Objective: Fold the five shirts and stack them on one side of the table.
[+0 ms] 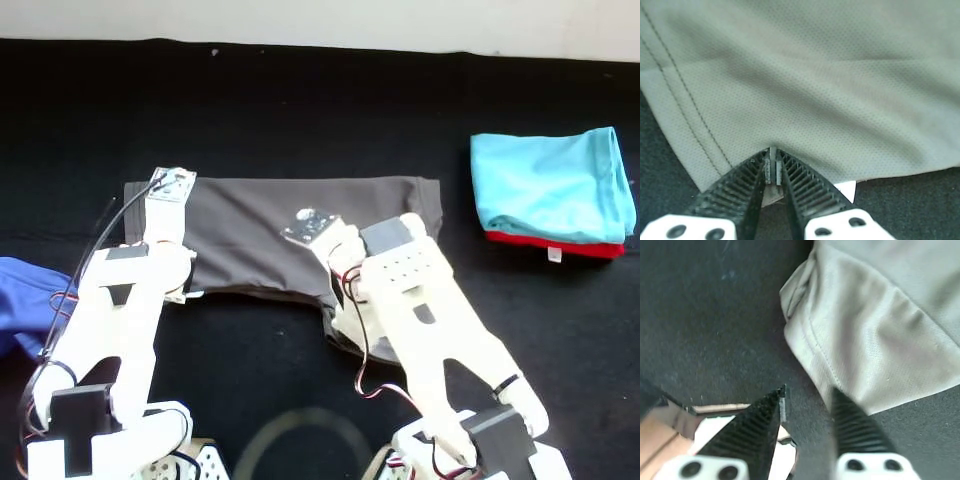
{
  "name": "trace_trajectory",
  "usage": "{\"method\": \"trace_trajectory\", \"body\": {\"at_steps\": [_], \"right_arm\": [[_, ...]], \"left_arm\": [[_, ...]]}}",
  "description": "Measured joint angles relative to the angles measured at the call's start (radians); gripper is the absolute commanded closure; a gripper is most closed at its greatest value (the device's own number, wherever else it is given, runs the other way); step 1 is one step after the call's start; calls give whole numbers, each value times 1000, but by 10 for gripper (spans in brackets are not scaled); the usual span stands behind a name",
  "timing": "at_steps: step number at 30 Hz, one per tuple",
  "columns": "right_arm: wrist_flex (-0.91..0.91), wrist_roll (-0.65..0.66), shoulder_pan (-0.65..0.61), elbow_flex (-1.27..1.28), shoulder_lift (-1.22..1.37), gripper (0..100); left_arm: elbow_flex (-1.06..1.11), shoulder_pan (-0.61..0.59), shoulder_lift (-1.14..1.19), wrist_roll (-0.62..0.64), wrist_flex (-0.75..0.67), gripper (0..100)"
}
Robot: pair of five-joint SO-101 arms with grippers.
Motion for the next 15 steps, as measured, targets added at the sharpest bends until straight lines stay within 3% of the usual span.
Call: {"method": "trace_trajectory", "body": {"at_steps": [9, 15], "right_arm": [[-147, 11, -115, 207, -2, 772], [-284, 11, -121, 371, -2, 772]], "left_arm": [[0, 0, 2, 0, 0, 990], [0, 0, 2, 0, 0, 990]]}}
